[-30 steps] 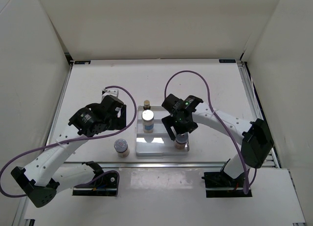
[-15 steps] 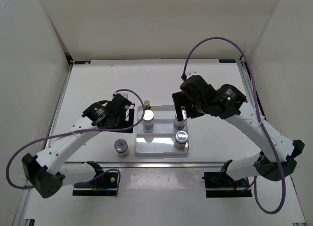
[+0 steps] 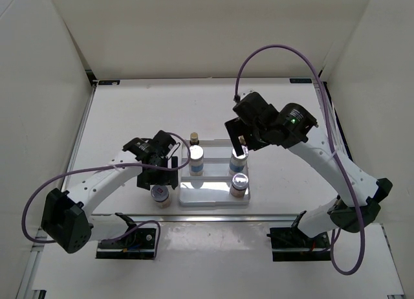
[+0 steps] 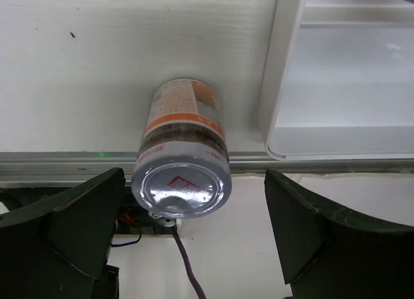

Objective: Organize the condiment bottles

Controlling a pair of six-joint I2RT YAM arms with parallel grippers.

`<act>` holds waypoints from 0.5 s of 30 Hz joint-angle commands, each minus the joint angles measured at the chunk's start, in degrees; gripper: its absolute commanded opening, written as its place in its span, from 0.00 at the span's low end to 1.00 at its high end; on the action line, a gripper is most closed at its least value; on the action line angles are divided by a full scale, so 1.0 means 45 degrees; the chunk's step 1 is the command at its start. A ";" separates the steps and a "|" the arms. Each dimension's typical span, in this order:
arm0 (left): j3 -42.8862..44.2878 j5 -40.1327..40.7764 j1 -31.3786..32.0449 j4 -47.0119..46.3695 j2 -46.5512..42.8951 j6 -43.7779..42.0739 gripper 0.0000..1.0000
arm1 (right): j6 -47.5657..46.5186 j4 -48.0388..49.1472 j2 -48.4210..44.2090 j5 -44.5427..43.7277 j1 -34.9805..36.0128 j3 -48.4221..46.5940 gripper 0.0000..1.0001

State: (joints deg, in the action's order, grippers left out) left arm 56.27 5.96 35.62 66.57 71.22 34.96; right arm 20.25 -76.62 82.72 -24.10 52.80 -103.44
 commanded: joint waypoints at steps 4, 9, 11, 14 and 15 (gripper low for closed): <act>-0.0394 -0.0661 0.0054 -0.0592 0.0404 0.0726 0.95 | -0.1003 -0.0708 -0.0003 0.0080 -0.0385 -0.0354 0.99; -0.0512 -0.0523 0.0444 -0.0593 0.0170 0.1116 0.87 | -0.1237 -0.0454 -0.0120 0.0238 -0.0678 0.0055 1.00; -0.0512 -0.0523 0.0445 -0.0593 0.0169 0.1118 0.67 | -0.1238 -0.0337 -0.0120 0.0373 -0.0814 0.0173 1.00; -0.0512 -0.0231 0.0445 -0.0456 0.0169 0.1118 0.44 | -0.1238 -0.0220 -0.0120 0.0374 -0.0932 0.0174 1.00; -0.0358 -0.0075 0.0445 -0.0321 0.0169 0.1234 0.40 | -0.1238 -0.0220 -0.0120 0.0374 -0.0932 0.0174 1.00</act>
State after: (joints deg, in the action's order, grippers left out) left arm 53.91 4.19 37.36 65.39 73.49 39.18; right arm 15.79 -76.79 82.76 -22.76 49.04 -102.59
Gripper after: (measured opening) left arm 0.730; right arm 0.998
